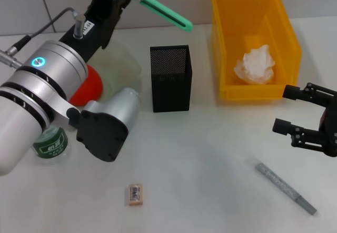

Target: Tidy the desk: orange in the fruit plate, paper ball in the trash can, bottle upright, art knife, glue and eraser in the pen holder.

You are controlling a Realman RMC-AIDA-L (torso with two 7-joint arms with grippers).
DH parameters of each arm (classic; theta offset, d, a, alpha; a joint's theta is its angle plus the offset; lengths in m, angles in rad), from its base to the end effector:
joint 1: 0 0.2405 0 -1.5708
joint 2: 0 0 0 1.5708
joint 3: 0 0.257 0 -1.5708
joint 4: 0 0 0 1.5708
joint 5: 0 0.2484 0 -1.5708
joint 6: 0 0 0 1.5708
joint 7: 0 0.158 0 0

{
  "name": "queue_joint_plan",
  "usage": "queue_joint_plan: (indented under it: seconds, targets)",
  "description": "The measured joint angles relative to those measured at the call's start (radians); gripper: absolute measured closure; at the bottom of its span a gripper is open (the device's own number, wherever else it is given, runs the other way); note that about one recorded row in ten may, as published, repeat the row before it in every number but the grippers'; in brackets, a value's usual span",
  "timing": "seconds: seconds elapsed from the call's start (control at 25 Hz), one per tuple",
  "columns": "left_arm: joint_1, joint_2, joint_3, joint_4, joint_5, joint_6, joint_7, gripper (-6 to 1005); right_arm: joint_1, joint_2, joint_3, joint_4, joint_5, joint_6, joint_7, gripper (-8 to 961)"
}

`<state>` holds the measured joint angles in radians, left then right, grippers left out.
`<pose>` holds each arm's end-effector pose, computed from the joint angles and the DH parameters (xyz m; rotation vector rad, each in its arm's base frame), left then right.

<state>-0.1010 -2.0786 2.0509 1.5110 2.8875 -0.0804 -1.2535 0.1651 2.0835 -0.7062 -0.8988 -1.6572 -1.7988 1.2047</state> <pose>-0.1081 0.3743 -0.0516 -1.5046 1.3015 0.4693 0.3177 0.2753 0.0625 -2.4820 0.3627 0.9313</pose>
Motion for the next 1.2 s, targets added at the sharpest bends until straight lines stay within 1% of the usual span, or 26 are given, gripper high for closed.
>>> queue_joint_plan:
  seconds: [0.08, 0.2, 0.28, 0.52, 0.76, 0.92, 1.04, 1.08, 1.2]
  targets:
    - [-0.007, 0.000, -0.003, -0.027, 0.000, -0.045, 0.065, 897, 0.004, 0.001, 0.000, 0.001, 0.000, -0.003, 0.007, 191]
    - [-0.010, 0.000, -0.004, -0.042, 0.000, -0.065, 0.096, 897, 0.006, 0.001, 0.000, 0.002, 0.004, -0.004, 0.010, 191]
    - [-0.025, 0.001, -0.004, -0.085, 0.000, -0.113, 0.165, 897, 0.007, 0.001, 0.001, 0.004, 0.016, -0.008, 0.013, 191]
    - [-0.047, 0.002, -0.001, -0.151, 0.000, -0.185, 0.249, 897, 0.007, 0.000, 0.002, 0.005, 0.023, -0.019, 0.020, 191]
    - [-0.072, 0.003, 0.001, -0.197, 0.001, -0.209, 0.319, 897, 0.006, 0.000, 0.005, 0.006, 0.034, -0.032, 0.025, 191]
    - [-0.100, 0.000, 0.002, -0.246, 0.000, -0.234, 0.376, 897, 0.005, -0.001, 0.006, 0.005, 0.048, -0.039, 0.040, 191]
    - [-0.119, 0.000, 0.001, -0.273, 0.000, -0.237, 0.389, 897, 0.006, -0.002, 0.007, 0.003, 0.053, -0.045, 0.046, 191]
    - [-0.136, 0.000, -0.003, -0.295, 0.000, -0.243, 0.403, 897, 0.006, -0.002, 0.007, 0.002, 0.053, -0.048, 0.046, 191]
    - [-0.151, 0.000, -0.006, -0.320, 0.000, -0.258, 0.415, 897, 0.006, -0.002, 0.009, 0.001, 0.053, -0.063, 0.046, 191]
